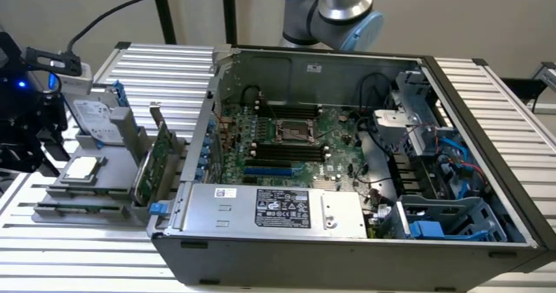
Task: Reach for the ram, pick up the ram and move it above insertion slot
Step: 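Pick up the ram and move it above insertion slot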
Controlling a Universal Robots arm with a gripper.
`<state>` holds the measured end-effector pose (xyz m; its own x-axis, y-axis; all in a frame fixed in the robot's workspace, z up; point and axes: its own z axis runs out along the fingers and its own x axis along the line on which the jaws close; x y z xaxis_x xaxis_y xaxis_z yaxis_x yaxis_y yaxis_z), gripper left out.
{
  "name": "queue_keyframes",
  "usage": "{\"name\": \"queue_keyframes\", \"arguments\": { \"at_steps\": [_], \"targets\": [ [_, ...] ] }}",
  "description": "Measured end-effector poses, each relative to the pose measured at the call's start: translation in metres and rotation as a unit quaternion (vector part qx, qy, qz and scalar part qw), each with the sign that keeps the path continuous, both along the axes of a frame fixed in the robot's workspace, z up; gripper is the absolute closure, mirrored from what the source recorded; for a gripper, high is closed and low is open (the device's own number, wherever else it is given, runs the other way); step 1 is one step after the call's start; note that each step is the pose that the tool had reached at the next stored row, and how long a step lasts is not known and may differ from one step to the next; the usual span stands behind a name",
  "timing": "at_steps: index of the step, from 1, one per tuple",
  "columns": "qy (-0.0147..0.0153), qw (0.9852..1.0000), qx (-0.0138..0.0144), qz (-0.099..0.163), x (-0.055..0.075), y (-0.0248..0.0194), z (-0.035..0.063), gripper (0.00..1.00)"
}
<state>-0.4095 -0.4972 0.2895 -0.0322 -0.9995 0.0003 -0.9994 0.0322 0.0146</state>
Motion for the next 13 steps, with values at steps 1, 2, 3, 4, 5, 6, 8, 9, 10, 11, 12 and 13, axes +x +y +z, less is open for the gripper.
{"name": "queue_keyframes", "arguments": {
  "at_steps": [1, 2, 3, 4, 5, 6, 8, 9, 10, 11, 12, 13],
  "targets": [
    [0.0, 1.0, 0.0, 0.0, 0.0, 0.0, -0.0018, 0.64],
    [0.0, 1.0, 0.0, 0.0, 0.0, 0.0, -0.0036, 0.64],
    [-0.0001, 1.0, 0.0, 0.0, 0.0, -0.0002, -0.0056, 0.64],
    [-0.0001, 1.0, 0.0, 0.0, 0.0, -0.0004, -0.0074, 0.64],
    [-0.0001, 1.0, 0.0, 0.0, 0.0, -0.0006, -0.0091, 0.64],
    [-0.0001, 1.0, 0.0, 0.0, 0.0, -0.0009, -0.0109, 0.64],
    [0.0, 1.0, 0.0, 0.0, 0.0, -0.0022, -0.0145, 0.64],
    [0.0001, 1.0, -0.0001, 0.0, 0.0, -0.0035, -0.0163, 0.64],
    [0.0, 1.0, 0.0, 0.0, 0.0, -0.005, -0.0182, 0.64],
    [-0.0001, 1.0, 0.0, 0.0, 0.0, -0.0064, -0.0201, 0.64],
    [0.0, 1.0, 0.0, 0.0, 0.0, -0.0079, -0.0218, 0.64],
    [0.0, 1.0, 0.0, 0.0, 0.0, -0.0093, -0.0236, 0.64]
  ]
}}
